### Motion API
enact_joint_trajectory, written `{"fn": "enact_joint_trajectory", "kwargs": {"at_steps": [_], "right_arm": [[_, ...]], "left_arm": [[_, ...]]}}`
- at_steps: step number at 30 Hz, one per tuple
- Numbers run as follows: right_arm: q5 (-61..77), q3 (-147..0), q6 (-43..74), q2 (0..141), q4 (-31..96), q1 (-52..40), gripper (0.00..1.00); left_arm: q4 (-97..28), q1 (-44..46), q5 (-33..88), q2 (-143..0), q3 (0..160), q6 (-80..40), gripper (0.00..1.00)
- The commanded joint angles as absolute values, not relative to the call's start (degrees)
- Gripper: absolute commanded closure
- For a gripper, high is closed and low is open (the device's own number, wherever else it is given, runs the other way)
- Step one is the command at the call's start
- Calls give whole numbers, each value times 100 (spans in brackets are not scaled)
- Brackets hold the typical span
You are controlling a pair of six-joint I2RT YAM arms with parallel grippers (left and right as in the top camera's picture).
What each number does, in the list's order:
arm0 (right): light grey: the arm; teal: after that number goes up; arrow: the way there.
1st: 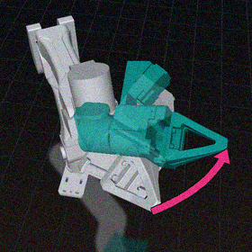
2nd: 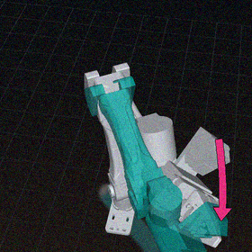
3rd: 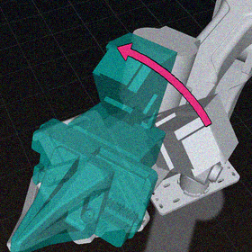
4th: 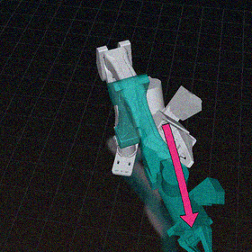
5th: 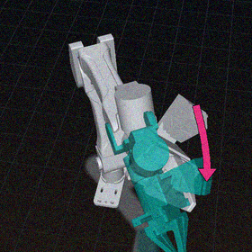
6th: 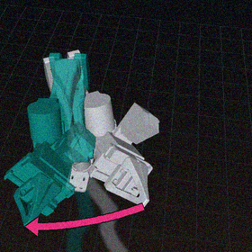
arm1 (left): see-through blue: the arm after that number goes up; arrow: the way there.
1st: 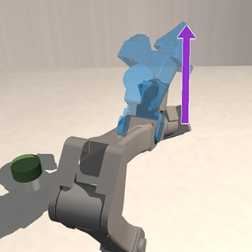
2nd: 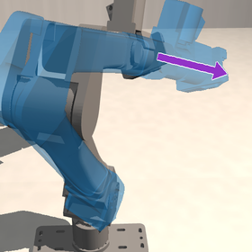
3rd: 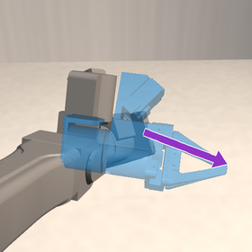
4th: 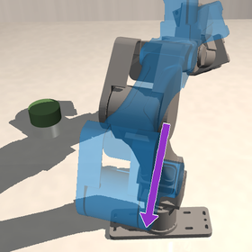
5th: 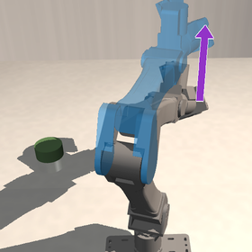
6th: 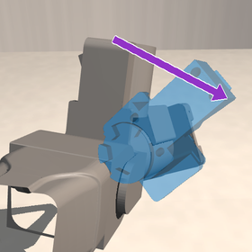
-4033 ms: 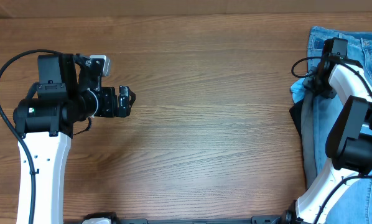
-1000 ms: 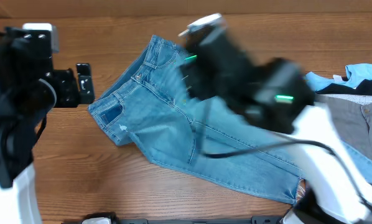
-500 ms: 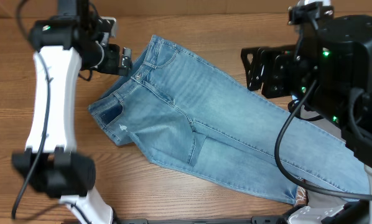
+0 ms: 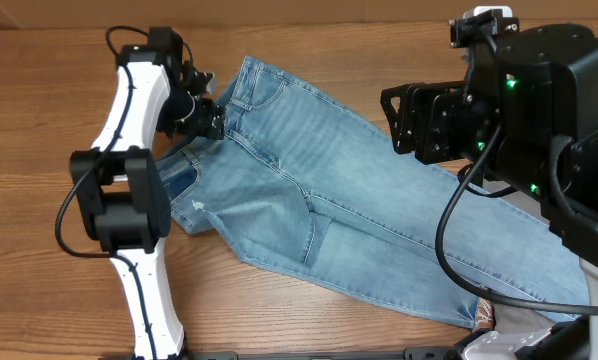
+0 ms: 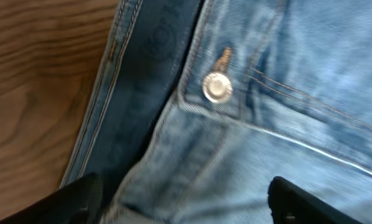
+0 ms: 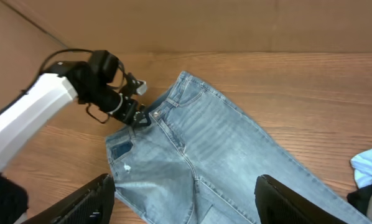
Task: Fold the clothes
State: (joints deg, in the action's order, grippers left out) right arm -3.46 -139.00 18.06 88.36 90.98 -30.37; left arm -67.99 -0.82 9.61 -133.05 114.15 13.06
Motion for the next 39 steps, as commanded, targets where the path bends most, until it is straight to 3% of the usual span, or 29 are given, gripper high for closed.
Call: {"fn": "enact_joint_trajectory", "kwargs": {"at_steps": [1, 9, 14, 19, 23, 30, 35, 39], "right_arm": [[-327, -13961, 1835, 8820, 9059, -3013, 25], [-329, -13961, 1962, 8820, 8993, -3013, 25], [-329, -13961, 1962, 8820, 8949, -3013, 26], [-329, -13961, 1964, 8820, 8882, -3013, 26], [-329, -13961, 1966, 8820, 8836, -3013, 27], [-333, -13961, 1979, 8820, 8796, -3013, 30], [-596, -13957, 1979, 8897, 8938, -3013, 30], [-657, -13957, 1979, 9061, 9137, -3013, 30]], "left_arm": [[-6766, -71, 943, -13469, 11437, 1640, 18], [-6810, -71, 655, -13655, 11362, 1973, 37], [-6770, -71, 447, -14011, 11216, 1973, 37], [-6766, -71, 447, -14282, 11216, 1767, 75], [-6801, -102, 242, -14263, 11277, 1581, 94], [-7194, -711, -615, -14261, 11751, 574, 96], [-7638, -1944, -460, -14261, 12331, -97, 96], [-7883, -3264, 462, -14258, 12862, -178, 96]]}}
